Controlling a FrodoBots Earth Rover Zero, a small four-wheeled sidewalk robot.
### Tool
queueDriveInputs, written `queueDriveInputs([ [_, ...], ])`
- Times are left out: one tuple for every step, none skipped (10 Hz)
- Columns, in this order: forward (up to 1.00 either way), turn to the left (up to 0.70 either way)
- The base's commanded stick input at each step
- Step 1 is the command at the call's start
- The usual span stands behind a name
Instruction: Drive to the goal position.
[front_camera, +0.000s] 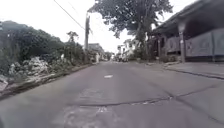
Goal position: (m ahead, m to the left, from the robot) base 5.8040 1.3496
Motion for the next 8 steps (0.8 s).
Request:
queueDriveInputs([
  [1.00,0.02],
  [1.00,0.02],
  [1.00,0.02],
  [1.00,0.02],
  [1.00,0.02],
  [1.00,0.02],
  [1.00,0.02],
  [1.00,0.02],
])
